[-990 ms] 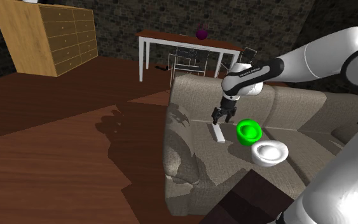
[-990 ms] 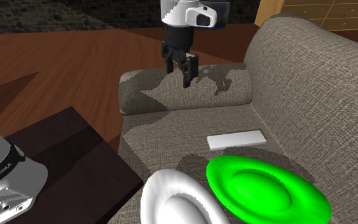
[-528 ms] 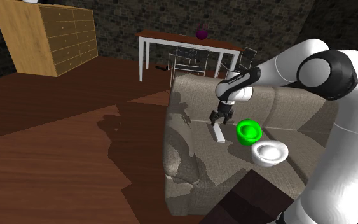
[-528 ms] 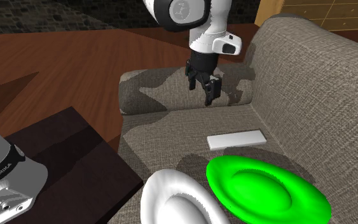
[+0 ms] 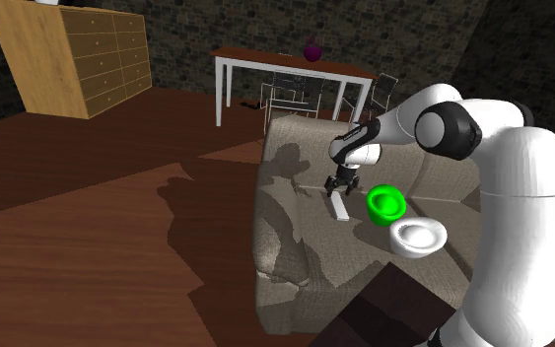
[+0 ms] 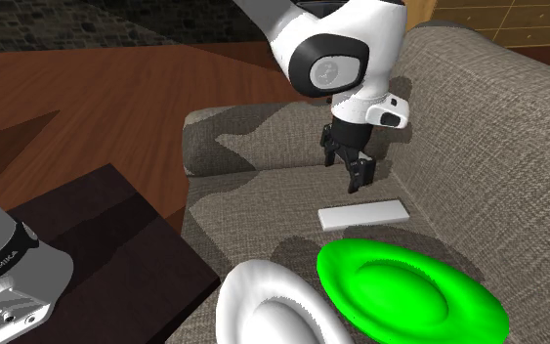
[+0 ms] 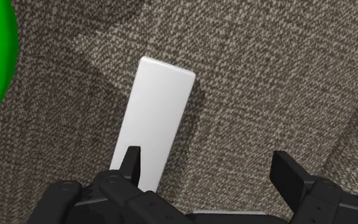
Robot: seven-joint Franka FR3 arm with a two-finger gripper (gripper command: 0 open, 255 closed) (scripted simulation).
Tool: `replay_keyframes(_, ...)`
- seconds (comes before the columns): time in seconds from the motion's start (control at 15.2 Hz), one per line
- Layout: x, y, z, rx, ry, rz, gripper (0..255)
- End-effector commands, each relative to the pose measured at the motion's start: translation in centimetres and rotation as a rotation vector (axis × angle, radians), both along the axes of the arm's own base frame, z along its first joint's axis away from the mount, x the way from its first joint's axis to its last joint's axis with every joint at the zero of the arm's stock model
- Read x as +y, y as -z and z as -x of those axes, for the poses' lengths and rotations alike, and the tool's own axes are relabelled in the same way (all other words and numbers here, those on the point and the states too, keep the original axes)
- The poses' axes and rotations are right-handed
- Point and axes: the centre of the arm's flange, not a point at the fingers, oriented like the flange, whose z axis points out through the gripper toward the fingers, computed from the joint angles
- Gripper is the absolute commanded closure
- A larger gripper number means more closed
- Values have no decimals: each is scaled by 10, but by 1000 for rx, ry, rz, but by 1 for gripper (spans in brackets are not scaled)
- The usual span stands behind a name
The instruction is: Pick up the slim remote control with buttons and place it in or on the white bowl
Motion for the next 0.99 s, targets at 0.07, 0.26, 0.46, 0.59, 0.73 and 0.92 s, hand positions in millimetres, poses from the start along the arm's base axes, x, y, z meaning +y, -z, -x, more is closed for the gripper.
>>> replay_keyframes(0.07,-30,21,-11,0,36,10,0)
replay_keyframes(0.26,-59,44,-22,0,73,20,0)
replay_keyframes(0.46,-68,62,-25,1,84,23,0)
replay_keyframes(0.59,-69,73,-26,1,84,23,0)
replay_keyframes(0.73,-69,83,-26,1,84,23,0)
replay_keyframes(0.92,-69,92,-26,1,84,23,0)
